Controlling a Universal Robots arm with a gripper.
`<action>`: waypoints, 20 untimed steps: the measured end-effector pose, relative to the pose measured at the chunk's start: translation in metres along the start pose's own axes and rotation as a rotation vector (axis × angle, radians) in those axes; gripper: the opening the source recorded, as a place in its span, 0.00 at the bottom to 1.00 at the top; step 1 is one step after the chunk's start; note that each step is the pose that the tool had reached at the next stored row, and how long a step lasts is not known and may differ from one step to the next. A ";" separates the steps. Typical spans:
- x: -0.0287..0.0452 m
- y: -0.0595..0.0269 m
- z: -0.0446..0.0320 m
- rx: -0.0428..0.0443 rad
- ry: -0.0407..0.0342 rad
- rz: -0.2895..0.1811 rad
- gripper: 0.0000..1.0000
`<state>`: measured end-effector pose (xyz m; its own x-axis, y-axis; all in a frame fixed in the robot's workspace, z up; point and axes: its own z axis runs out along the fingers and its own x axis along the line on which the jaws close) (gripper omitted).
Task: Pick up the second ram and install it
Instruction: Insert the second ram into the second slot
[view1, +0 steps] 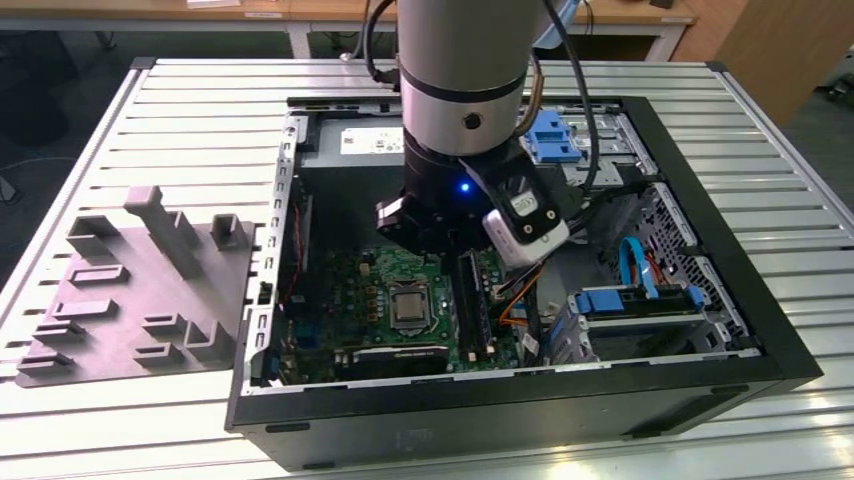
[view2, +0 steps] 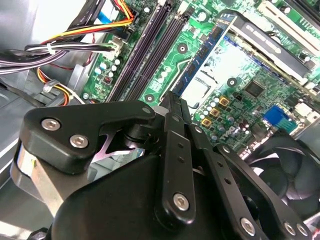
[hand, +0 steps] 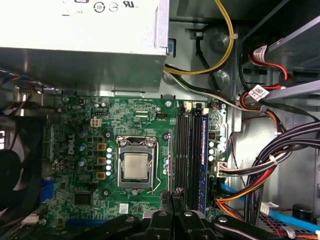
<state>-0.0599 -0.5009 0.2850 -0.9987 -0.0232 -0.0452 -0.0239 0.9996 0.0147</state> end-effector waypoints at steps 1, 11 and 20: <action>-0.0001 0.0000 0.0007 0.0000 -0.0001 0.000 0.12; -0.0091 0.0000 0.0070 0.0001 -0.0001 0.000 0.12; -0.0130 0.0012 0.0117 -0.0001 -0.0001 0.000 0.12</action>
<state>-0.0463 -0.4993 0.2739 -0.9987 -0.0231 -0.0453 -0.0238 0.9996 0.0148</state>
